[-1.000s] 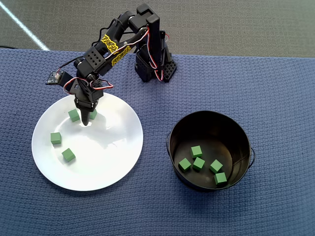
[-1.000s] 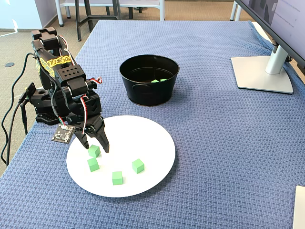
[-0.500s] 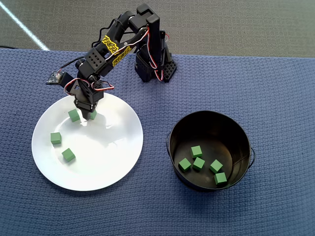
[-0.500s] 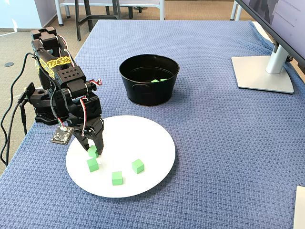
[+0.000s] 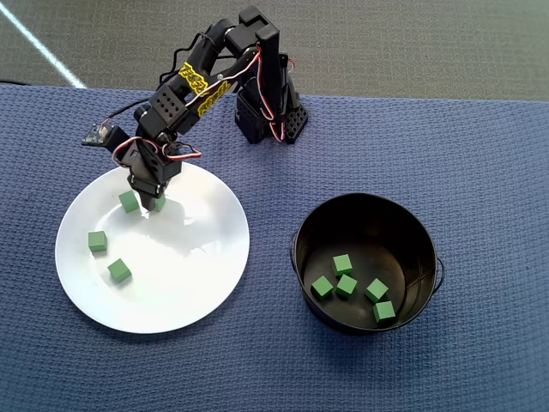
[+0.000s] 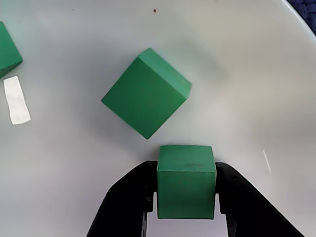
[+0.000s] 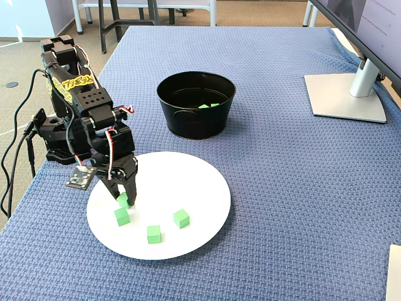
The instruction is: Pick up the green cubes from the white plate and place them in the black recipient
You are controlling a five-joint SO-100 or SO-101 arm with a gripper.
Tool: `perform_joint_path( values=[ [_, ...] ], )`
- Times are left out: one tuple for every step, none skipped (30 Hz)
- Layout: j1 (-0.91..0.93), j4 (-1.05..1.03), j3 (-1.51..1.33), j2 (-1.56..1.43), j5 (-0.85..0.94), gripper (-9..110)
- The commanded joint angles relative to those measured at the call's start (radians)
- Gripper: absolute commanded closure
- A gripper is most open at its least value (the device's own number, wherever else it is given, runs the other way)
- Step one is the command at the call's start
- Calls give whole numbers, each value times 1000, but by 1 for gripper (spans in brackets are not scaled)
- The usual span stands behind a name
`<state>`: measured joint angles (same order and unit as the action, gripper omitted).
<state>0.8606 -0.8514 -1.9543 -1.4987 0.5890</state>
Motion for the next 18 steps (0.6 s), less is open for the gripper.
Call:
perform_joint_path(
  values=[
    [-46, -80, 129, -78, -58, 101],
    [-63, -117, 163, -86, -69, 101],
    [-81, -156, 196, -94, -84, 101],
    [-103, -193, 227, -103, -103, 101],
    [-123, -227, 255, -117, -123, 101],
    [-146, -256, 278, -137, -141, 101],
    [-169, -285, 298, -156, -158, 101],
    [-193, -313, 316, -181, -176, 101],
    [-221, -339, 330, -207, -193, 101],
    [-252, -362, 339, -235, -210, 101],
    [-281, -383, 348, -262, -230, 101],
    [-314, -403, 357, -288, -253, 101],
    [-351, -416, 364, -316, -273, 101],
    [-390, -425, 367, -342, -293, 101],
    [-430, -434, 373, -368, -316, 101],
    [-474, -439, 374, -399, -337, 101],
    [-520, -440, 374, -428, -360, 101],
    [-569, -440, 371, -460, -382, 101]
  ],
)
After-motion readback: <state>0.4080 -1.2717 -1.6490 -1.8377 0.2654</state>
